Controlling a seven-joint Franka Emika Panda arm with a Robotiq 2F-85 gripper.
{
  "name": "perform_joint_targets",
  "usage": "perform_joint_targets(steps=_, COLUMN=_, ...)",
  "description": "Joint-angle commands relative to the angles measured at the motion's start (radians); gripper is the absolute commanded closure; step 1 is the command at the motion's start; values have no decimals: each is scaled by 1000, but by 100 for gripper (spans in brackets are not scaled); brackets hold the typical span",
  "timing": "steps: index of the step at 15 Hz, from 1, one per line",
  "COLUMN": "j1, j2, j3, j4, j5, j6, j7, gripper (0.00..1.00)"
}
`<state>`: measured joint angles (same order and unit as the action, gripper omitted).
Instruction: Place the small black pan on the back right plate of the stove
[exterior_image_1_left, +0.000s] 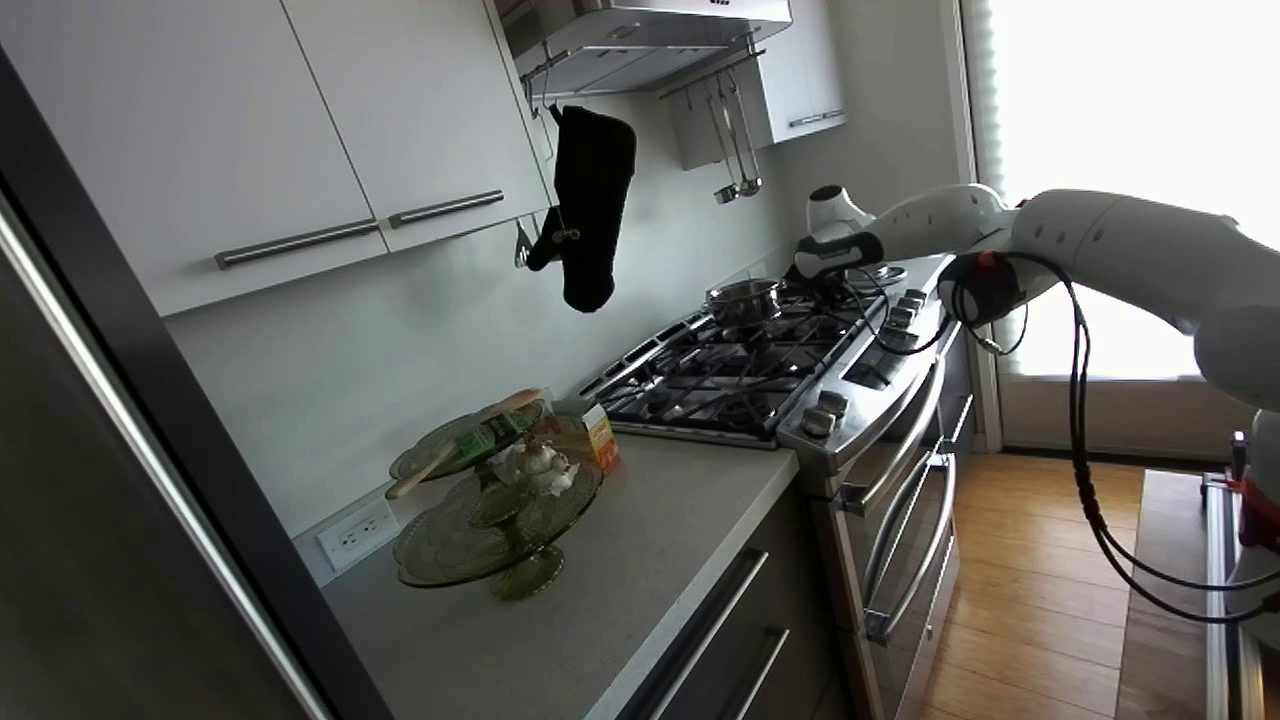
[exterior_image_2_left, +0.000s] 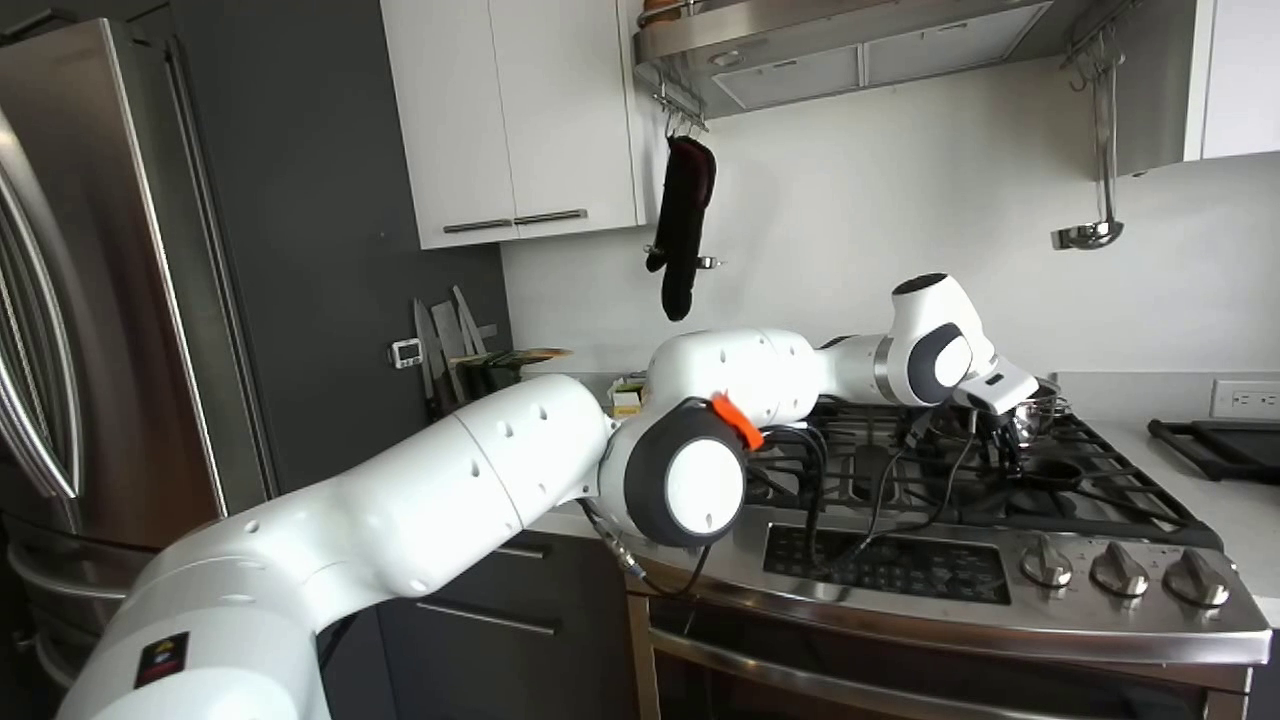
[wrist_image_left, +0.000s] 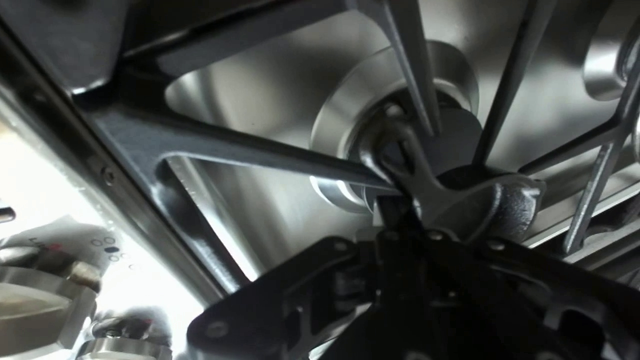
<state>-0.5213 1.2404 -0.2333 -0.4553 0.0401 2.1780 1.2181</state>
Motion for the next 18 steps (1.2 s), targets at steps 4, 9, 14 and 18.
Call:
perform_joint_targets(steps=4, j1=-6, j2=-11, j3=15, j4=-2, j5=-9, j6=-35, j7=-31, gripper=100)
perform_joint_targets(steps=9, j1=-17, j2=-67, j3=32, j4=-14, j5=0, j6=-126, j7=-134, gripper=100)
perform_joint_targets(steps=14, j1=-20, j2=-155, j3=86, j4=-14, j5=23, j6=-260, j7=-395, gripper=60)
perform_joint_targets(steps=18, j1=-4, j2=-242, j3=134, j4=-24, j5=50, j6=-318, j7=-599, gripper=29)
